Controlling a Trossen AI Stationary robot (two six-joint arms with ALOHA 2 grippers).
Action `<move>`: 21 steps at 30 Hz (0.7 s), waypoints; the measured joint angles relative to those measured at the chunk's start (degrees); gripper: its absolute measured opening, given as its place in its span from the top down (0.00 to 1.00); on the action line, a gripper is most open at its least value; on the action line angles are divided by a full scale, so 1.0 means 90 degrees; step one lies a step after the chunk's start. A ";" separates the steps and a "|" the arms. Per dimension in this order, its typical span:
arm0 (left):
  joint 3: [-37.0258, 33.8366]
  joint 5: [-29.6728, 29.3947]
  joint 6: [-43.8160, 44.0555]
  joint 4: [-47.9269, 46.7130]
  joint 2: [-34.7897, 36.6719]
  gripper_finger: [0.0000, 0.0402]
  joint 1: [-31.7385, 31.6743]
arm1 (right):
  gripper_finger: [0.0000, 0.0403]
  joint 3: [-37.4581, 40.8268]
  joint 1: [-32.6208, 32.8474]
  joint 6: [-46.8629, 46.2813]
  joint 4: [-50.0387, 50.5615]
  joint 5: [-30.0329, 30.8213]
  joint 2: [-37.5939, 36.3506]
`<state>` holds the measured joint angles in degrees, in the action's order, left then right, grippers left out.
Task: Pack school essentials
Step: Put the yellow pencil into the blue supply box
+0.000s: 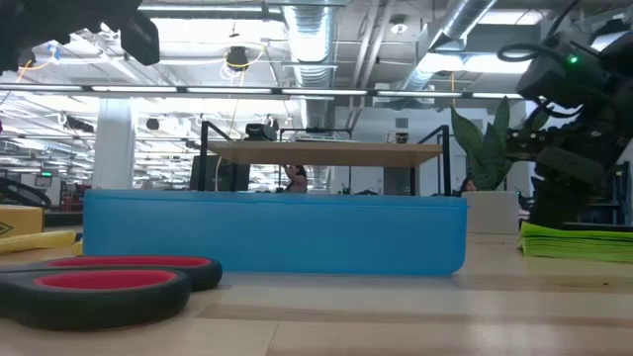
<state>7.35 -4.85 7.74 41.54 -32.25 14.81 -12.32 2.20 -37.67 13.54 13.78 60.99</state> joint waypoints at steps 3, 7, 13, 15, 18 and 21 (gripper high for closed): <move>0.0000 -0.0004 0.0011 0.0000 0.0000 1.00 0.0000 | 0.88 0.0007 -0.0002 -0.0004 -0.0107 -0.0009 0.0022; 0.0000 -0.0006 0.0041 -0.0001 0.0000 1.00 0.0000 | 0.97 -0.0034 -0.0005 0.0041 -0.0223 -0.0105 -0.0002; 0.0000 -0.0009 0.0044 -0.0010 0.0000 1.00 0.0000 | 0.98 -0.0314 -0.0003 0.0217 -0.0163 -0.0323 0.0030; 0.0000 -0.0009 0.0045 -0.0061 0.0000 1.00 0.0000 | 0.99 -0.0415 0.0002 0.0305 -0.0139 -0.0381 0.0035; 0.0000 -0.0009 0.0110 -0.0128 -0.0001 1.00 0.0000 | 0.99 -0.0595 0.0002 0.0390 -0.0165 -0.0393 0.0030; 0.0000 -0.0009 0.0224 -0.0214 -0.0002 1.00 0.0000 | 1.00 -0.0762 0.0002 0.0517 -0.0178 -0.0393 0.0030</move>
<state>7.35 -4.93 9.76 39.62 -32.27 14.81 -19.18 2.22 -33.02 11.93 10.24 61.25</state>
